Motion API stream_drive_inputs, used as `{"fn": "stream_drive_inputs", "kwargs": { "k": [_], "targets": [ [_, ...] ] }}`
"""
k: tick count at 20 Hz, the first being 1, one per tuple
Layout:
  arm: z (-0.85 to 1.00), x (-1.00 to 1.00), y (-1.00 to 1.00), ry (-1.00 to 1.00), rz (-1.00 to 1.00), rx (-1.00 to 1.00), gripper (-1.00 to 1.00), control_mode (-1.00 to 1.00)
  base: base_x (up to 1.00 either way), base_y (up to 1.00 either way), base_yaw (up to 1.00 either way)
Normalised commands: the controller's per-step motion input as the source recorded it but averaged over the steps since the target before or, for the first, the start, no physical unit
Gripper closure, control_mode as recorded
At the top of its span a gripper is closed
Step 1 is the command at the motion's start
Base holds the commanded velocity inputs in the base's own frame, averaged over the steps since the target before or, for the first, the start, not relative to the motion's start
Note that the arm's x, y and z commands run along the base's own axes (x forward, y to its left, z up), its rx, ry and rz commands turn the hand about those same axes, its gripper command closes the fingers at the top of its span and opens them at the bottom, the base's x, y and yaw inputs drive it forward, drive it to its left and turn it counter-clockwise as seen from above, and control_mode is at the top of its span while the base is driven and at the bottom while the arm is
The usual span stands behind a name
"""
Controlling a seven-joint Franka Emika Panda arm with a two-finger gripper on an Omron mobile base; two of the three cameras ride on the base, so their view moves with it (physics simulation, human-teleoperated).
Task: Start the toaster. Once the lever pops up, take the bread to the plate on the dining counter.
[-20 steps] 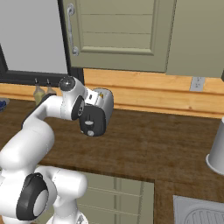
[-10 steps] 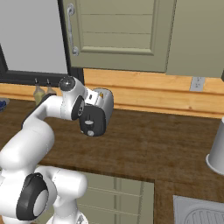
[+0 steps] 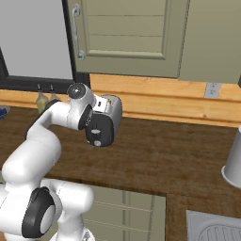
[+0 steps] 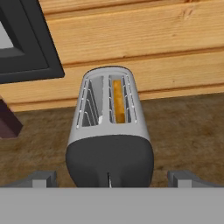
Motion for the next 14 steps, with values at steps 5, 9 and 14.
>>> {"fn": "stream_drive_inputs", "kwargs": {
  "k": [5, 9, 14],
  "targets": [
    [0.0, -0.03, 0.0, 0.0, 0.02, 0.0, -1.0, -1.0, 0.0, 0.0, 0.0],
    [0.0, 0.0, 0.0, 0.0, 0.0, 0.0, -1.0, -1.0, 0.0, 0.0, 0.0],
    [0.0, 0.0, -0.02, -0.01, 0.0, 0.0, -1.0, -1.0, 0.0, 0.0, 0.0]
  ]
}}
